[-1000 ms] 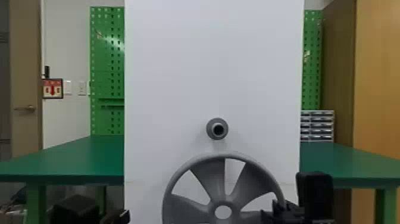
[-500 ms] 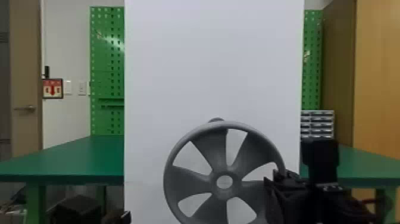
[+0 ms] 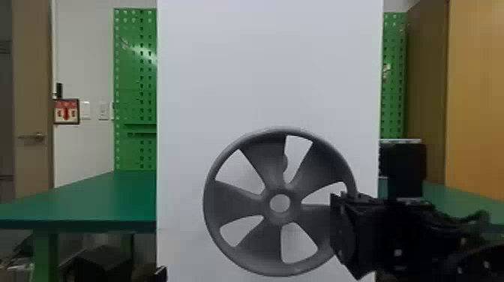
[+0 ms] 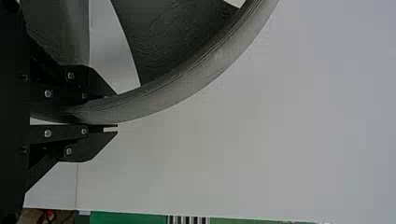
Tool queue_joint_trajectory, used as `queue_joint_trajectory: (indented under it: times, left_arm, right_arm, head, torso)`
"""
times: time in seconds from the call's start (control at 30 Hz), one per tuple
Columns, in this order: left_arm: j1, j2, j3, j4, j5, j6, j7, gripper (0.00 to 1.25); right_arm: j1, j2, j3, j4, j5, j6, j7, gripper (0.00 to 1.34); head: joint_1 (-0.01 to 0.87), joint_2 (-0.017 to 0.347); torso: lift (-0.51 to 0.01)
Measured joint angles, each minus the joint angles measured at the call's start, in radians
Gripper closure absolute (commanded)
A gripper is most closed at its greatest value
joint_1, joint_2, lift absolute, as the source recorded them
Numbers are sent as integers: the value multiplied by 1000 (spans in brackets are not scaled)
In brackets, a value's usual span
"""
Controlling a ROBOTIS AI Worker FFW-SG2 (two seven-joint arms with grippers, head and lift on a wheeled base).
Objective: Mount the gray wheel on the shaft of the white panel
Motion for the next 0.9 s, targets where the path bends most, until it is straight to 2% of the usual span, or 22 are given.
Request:
queue_joint_trajectory:
  times: [0.23,0.9]
  left_arm:
    - [-5,4,-7,0,-1,8,1,130]
    - [-32,8,-37,2,-12,27,9,130]
  right_arm:
    - [-49,10,6,0,-87,34,-102,1280]
    - [-145,23,21,0,-259,46,-314,1282]
  head:
    - [37,37]
    - [37,37]
  torso:
    - [-488]
    - [-488]
